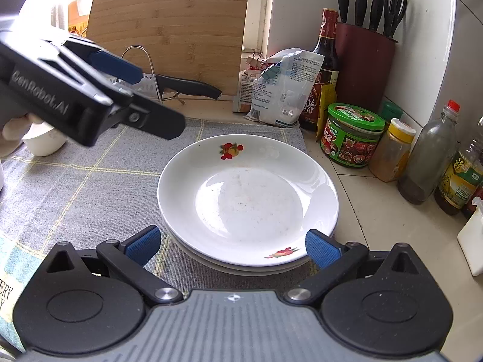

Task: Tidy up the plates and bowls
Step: 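Move the left tool away from the stack toward the white bowls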

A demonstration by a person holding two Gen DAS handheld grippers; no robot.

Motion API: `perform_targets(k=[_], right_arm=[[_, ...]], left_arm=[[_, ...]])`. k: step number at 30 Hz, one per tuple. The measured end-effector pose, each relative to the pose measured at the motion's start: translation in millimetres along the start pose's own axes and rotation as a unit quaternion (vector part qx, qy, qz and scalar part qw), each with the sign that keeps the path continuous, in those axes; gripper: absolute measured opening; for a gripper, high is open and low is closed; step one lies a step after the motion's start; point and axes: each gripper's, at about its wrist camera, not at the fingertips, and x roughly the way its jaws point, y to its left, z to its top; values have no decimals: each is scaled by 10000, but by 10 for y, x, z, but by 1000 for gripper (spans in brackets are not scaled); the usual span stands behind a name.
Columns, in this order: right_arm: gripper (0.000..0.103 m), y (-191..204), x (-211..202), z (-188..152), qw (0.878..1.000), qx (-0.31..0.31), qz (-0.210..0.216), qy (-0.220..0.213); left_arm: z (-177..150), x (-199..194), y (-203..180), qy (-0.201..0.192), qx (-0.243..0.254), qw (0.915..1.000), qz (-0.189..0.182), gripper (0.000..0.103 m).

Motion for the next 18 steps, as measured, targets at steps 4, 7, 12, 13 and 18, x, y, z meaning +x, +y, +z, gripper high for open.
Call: perform_targets(k=[4, 7, 12, 13, 18], right_arm=[[103, -7, 28, 43, 9999, 63, -103, 118], [103, 4, 77, 77, 9993, 168, -174, 278], [103, 139, 104, 191, 9993, 246, -57, 293], [103, 176, 114, 214, 9992, 236, -58, 308], [103, 497, 149, 341, 9989, 108, -86, 459]], left_arm=[[-192, -125, -9, 108, -431, 9989, 150, 102], [-341, -248, -13, 104, -688, 9966, 436, 102], [-578, -508, 82, 8, -1082, 9915, 728, 102], [-622, -556, 111, 10, -1121, 9905, 795, 102], [-821, -784, 250, -48, -1155, 9888, 940, 102]])
